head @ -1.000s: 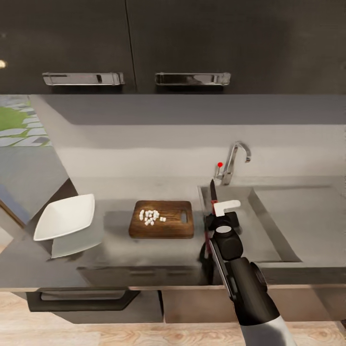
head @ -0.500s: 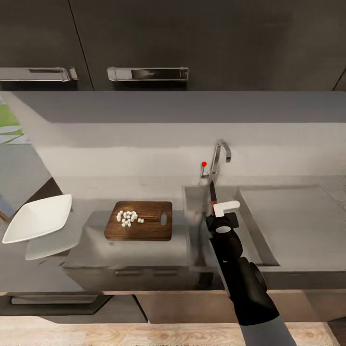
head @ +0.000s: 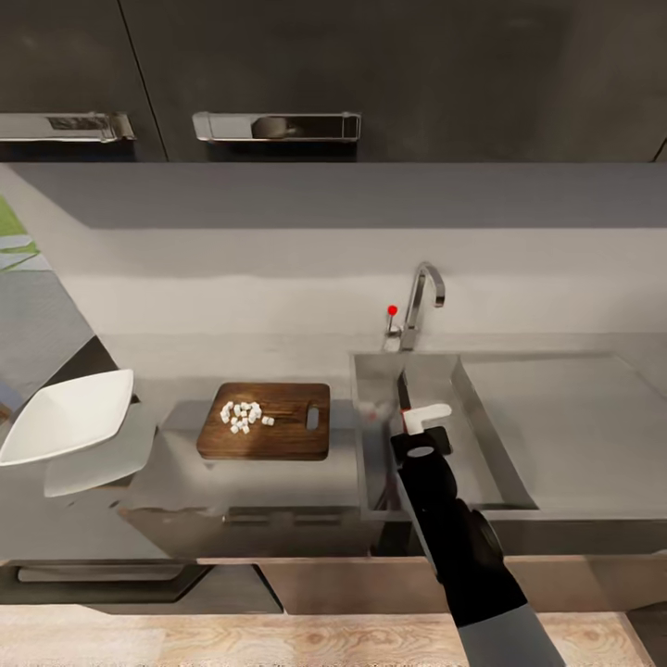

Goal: In the kitchen, take the Vidalia onion out of the sink, dice it on the chopping board with the paring knife, put the diced onion into the bowl on the countertop, then place both the paring knife and the chopping board into the sink.

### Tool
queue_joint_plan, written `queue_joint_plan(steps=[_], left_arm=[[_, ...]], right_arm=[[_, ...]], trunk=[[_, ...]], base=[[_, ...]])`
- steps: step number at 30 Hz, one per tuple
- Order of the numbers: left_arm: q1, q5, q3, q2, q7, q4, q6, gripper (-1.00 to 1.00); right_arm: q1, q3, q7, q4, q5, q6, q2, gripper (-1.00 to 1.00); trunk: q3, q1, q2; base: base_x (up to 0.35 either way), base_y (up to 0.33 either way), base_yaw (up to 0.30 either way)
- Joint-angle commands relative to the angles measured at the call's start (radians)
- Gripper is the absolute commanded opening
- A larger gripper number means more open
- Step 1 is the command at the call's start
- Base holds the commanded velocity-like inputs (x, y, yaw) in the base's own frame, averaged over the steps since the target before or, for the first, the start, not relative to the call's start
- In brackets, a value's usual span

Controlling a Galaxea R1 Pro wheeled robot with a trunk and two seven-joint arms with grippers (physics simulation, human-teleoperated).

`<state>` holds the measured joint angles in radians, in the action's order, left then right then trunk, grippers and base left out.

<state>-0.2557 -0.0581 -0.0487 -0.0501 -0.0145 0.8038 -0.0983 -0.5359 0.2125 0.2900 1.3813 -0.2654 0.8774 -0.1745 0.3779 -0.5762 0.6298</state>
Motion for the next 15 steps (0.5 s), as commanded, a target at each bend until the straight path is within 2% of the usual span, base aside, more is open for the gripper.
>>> queue_joint_plan(steps=[1, 4, 11, 15], left_arm=[[-0.001, -0.006, -0.001, -0.001, -0.001, 0.002, -0.001, 1.0], [-0.001, -0.006, 0.0, -0.001, -0.001, 0.002, -0.001, 1.0], [-0.001, -0.006, 0.0, -0.001, -0.001, 0.002, -0.001, 1.0], [-0.001, -0.006, 0.0, -0.001, -0.001, 0.002, -0.001, 1.0]], right_arm=[[-0.001, 0.001, 0.007, -0.005, 0.015, 0.005, 0.0, -1.0], [-0.001, -0.004, 0.007, -0.015, 0.071, 0.005, 0.0, -1.0], [-0.001, -0.009, 0.008, -0.046, 0.084, 0.005, 0.0, -1.0], [-0.001, -0.045, 0.006, -0.05, 0.084, 0.005, 0.0, -1.0]], trunk=[[0.003, 0.0, 0.001], [0.008, 0.0, 0.001], [0.019, 0.0, 0.001], [0.025, 0.0, 0.001]], base=[[0.0, 0.0, 0.0], [0.0, 0.0, 0.0], [0.0, 0.0, 0.0], [0.0, 0.0, 0.0]])
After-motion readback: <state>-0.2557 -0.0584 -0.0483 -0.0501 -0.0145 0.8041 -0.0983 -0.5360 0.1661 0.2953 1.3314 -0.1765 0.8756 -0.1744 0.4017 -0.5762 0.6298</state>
